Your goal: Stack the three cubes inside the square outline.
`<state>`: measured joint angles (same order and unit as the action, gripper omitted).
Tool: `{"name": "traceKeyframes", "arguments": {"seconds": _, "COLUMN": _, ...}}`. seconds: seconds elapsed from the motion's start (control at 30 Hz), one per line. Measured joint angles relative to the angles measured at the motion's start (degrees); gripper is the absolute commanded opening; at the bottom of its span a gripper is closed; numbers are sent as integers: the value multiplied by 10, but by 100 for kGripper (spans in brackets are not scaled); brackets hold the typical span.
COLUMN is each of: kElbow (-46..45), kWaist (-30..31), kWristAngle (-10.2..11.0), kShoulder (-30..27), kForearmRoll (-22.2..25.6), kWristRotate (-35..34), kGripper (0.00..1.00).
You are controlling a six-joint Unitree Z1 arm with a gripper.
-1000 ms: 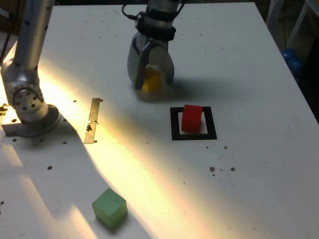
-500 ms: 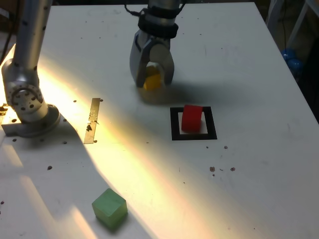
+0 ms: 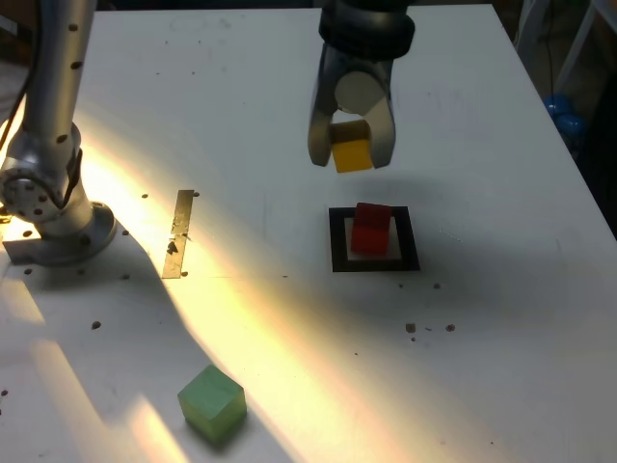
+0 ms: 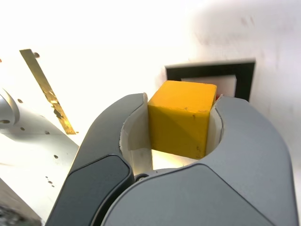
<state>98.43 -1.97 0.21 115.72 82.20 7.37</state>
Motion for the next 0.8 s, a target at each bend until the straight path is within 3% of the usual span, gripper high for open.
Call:
{"name": "traceKeyframes", "arguments": {"seconds": 0.3, "kElbow": 32, "kWaist": 56, "kWristAngle": 0, "kShoulder": 37, "kForearmRoll": 9, "kWristRotate": -16, "kGripper": 31}}
{"name": "traceKeyframes", "arguments": {"seconds": 0.63, "kElbow": 36, "kWaist": 67, "kWristAngle": 0, "kShoulder": 51, "kForearmRoll": 7, "kWristRotate": -22, "kGripper": 32}}
{"name": "traceKeyframes", "arguments": {"seconds": 0.7, "kElbow": 34, "kWaist": 67, "kWristAngle": -1, "kShoulder": 53, "kForearmRoll": 6, "kWristRotate": -22, "kGripper": 37}}
{"name": "traceKeyframes", "arguments": {"seconds": 0.8, "kElbow": 27, "kWaist": 67, "kWristAngle": -4, "kShoulder": 56, "kForearmRoll": 1, "kWristRotate": -22, "kGripper": 64}}
